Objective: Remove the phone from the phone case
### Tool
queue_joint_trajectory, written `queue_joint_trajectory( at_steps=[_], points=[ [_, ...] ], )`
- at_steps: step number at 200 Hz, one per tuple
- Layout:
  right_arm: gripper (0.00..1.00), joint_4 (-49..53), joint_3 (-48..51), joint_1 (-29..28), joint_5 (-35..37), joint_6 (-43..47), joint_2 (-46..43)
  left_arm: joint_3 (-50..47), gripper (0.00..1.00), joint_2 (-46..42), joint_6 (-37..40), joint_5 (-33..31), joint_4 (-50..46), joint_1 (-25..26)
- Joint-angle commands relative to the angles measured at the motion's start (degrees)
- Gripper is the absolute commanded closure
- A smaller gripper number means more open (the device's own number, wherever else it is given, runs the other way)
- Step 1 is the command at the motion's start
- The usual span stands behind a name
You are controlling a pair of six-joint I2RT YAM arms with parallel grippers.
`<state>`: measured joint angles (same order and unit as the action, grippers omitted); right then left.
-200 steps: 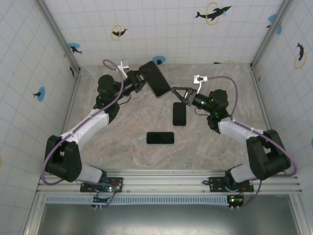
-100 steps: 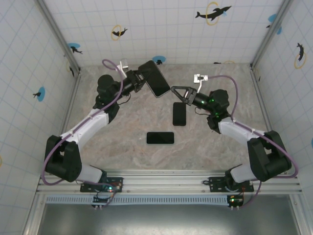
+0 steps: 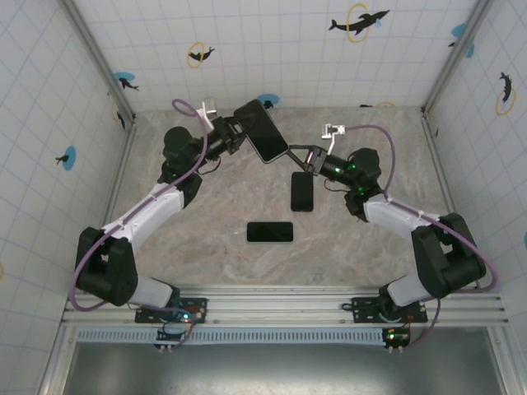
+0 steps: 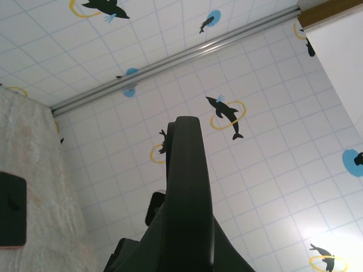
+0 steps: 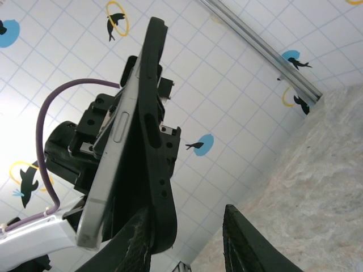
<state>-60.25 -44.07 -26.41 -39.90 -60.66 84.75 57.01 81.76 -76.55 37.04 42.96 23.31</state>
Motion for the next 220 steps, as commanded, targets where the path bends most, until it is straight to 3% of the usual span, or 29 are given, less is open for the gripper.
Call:
queue_joint_trajectory(
  at_steps=[1, 69, 132, 188, 220],
  points=[
    [0.64, -4.11, -1.83, -1.38, 0.58, -3.23, 1.59, 0.30, 1.00, -2.13, -0.78, 0.31, 5.04, 0.65],
    [0.76, -9.44, 1.32, -5.83, 10.95, -15.69, 0.24, -0.58, 1.00, 1.01, -2.80, -2.31, 5.04, 0.65],
    [0.75, -11.10, 1.83, -7.38, 12.63, -19.09, 1.90, -0.59, 1.00, 3.54, -6.11, -0.49, 5.38, 0.68],
    [0.92, -10.08, 2.87, -7.73, 15.80, -19.68, 1.91, -0.59, 1.00, 5.16, -5.80, 0.79, 4.48, 0.60],
    [0.98, -10.02, 4.05, -7.73, 17.24, -19.84, 1.06, -0.59, 0.90, 6.27, -6.15, 1.45, 4.04, 0.77]
  ],
)
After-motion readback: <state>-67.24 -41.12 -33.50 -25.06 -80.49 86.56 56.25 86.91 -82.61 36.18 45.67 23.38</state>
